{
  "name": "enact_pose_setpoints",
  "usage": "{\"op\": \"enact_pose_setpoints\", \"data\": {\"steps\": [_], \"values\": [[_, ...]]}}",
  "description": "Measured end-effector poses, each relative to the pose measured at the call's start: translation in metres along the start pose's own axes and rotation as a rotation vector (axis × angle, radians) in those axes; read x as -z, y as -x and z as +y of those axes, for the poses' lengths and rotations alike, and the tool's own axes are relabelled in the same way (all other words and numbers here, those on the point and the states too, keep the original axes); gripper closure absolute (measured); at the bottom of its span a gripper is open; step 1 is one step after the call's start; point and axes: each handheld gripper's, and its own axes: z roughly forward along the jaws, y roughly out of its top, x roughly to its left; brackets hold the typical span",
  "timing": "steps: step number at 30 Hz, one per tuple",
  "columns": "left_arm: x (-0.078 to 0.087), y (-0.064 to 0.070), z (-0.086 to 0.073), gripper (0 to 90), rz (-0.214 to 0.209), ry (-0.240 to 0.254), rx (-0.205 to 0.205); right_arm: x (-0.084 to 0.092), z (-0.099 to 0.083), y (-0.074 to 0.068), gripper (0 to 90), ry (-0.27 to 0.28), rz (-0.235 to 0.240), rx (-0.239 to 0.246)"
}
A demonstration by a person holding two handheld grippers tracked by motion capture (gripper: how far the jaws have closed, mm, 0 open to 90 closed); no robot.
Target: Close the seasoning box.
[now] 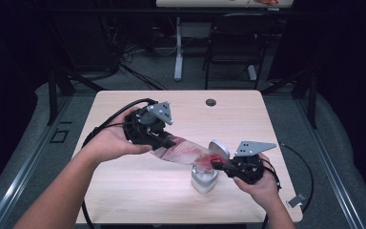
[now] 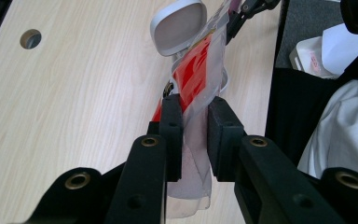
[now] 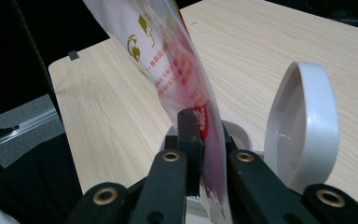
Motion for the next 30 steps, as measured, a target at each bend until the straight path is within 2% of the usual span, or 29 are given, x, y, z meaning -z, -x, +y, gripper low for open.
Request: {"op": "enact_pose_setpoints", "data": {"steps": [10,30], "values": [[-0.0008,0.0004,0.0031,78.2,-0.001,0.002,-0.009,0.0046,-0.0006,0.0004,88.3,0.002,-0.01,-0.003],[0.0009,0.0014,0.0021,78.1,0.002,-0.007,-0.005,-0.0011,0.0,0.0,88.4,0.001,0.002,-0.002]]}}
